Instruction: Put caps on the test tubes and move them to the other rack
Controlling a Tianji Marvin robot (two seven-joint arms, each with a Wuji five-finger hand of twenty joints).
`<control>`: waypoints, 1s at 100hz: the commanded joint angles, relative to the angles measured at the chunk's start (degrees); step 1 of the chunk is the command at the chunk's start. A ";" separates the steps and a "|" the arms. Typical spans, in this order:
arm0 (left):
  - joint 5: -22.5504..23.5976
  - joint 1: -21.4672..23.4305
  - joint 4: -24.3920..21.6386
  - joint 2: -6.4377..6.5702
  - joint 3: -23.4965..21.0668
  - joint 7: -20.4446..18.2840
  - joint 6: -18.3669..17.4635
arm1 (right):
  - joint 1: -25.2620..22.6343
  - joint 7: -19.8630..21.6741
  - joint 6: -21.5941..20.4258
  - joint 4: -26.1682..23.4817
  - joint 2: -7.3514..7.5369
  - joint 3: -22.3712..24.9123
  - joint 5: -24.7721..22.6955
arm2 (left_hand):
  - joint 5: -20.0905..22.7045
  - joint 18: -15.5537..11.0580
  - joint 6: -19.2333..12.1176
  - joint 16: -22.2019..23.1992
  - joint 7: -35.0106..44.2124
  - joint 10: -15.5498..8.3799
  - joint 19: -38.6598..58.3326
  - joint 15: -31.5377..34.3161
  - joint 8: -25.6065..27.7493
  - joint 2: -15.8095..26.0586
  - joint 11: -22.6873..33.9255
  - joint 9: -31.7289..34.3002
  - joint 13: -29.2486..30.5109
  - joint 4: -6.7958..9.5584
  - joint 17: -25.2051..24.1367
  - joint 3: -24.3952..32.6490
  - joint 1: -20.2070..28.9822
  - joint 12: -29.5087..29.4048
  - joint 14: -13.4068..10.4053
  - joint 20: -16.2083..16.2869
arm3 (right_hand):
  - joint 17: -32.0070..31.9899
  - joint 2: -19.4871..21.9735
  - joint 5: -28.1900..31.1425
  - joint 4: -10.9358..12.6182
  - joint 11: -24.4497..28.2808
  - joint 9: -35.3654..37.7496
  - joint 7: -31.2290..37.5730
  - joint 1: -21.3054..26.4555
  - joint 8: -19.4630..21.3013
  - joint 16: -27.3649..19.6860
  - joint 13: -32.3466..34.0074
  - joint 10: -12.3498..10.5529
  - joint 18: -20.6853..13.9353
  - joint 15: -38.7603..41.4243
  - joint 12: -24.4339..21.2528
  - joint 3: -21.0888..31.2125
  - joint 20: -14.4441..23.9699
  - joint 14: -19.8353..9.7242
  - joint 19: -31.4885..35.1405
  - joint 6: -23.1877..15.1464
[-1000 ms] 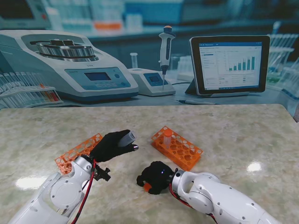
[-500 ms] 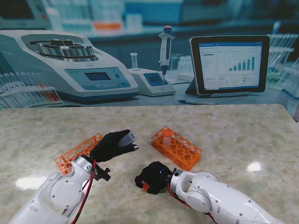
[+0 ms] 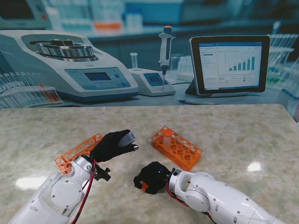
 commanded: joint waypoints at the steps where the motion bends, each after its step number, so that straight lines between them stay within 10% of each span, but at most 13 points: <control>1: -0.07 0.11 -0.02 -0.08 0.02 -0.15 0.09 | -1.65 1.49 0.15 3.04 0.31 -1.39 -0.42 | 0.36 -9.33 -2.59 0.17 3.35 -1.11 11.83 4.64 1.80 3.55 1.07 1.58 3.64 0.75 2.17 0.94 0.99 0.43 -2.52 -0.07 | 0.83 2.66 7.37 4.09 -2.24 4.09 1.13 12.04 -0.31 0.27 2.01 -7.10 -1.05 1.50 -3.01 9.59 -0.37 -1.42 1.63 -3.10; 30: -0.06 0.14 -0.01 -0.09 -0.06 -0.09 0.05 | -1.48 0.48 -0.12 3.38 0.11 -1.50 -0.45 | 0.36 -9.33 -2.59 0.17 3.35 -1.15 11.83 4.64 1.80 3.57 1.08 1.60 3.64 0.75 2.17 0.97 1.02 0.42 -2.52 -0.07 | 1.48 1.05 10.69 2.68 -0.93 5.53 -3.13 13.31 7.08 -0.53 3.29 -7.59 -0.23 2.89 -3.48 14.01 -5.30 -1.56 3.50 -2.93; 100: -0.03 0.20 -0.03 -0.12 -0.22 0.05 0.05 | -3.60 -1.40 -1.89 1.30 -0.13 2.42 -1.29 | 0.36 -9.32 -2.59 0.16 3.35 -1.20 11.81 4.59 1.80 3.58 1.07 1.57 3.65 0.72 2.17 0.92 0.94 0.40 -2.49 -0.07 | 2.56 0.86 12.70 2.17 -0.09 7.50 -2.58 14.02 7.96 -0.58 5.16 -7.71 1.26 3.75 -3.86 16.78 -8.60 -1.70 4.88 -3.65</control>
